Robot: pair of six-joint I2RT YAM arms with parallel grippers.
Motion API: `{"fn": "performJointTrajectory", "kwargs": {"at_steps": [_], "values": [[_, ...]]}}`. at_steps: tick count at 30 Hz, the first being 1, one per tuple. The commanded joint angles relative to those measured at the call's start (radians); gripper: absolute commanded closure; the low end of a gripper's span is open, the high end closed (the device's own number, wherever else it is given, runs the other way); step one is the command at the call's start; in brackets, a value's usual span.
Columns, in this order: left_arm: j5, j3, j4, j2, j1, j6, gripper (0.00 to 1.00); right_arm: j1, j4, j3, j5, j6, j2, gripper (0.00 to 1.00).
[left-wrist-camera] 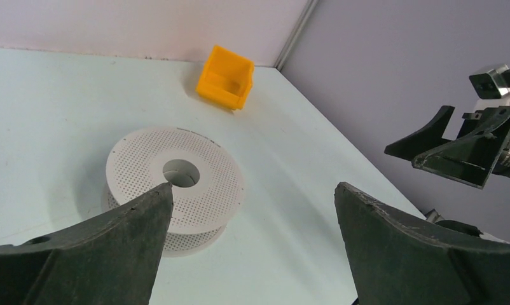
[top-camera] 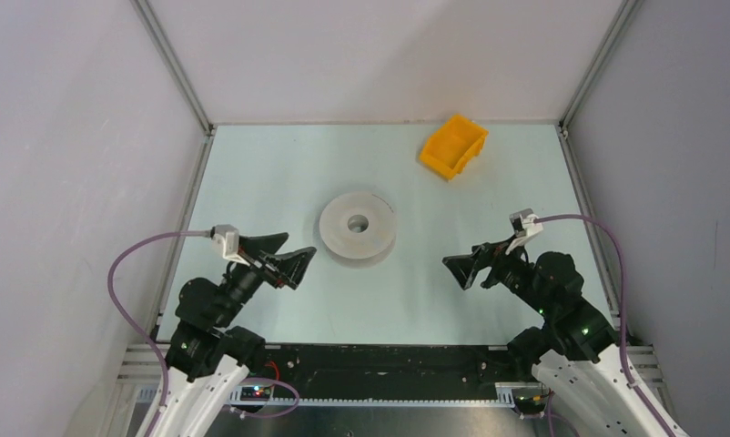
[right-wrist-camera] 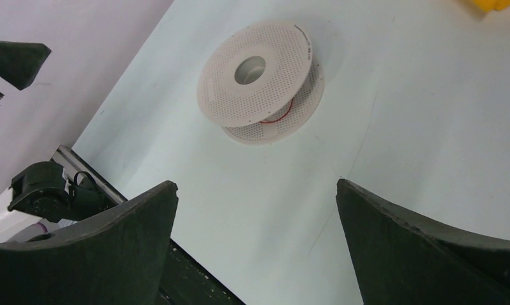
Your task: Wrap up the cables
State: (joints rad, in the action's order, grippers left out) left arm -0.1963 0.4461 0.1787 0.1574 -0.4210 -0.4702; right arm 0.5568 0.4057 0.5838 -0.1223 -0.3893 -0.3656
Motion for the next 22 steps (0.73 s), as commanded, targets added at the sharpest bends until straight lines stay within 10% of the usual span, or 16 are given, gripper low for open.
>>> {"fn": "performJointTrajectory", "kwargs": {"at_steps": [1, 22], "values": [[0.009, 0.025, 0.052, -0.048, -0.005, 0.062, 0.0, 0.015, 0.037, 0.042, 0.051, -0.003, 0.033, 0.01], [0.103, 0.049, 0.171, -0.138, -0.005, 0.093, 0.0, 0.018, 0.023, 0.042, 0.022, -0.003, 0.006, 0.01]]}}
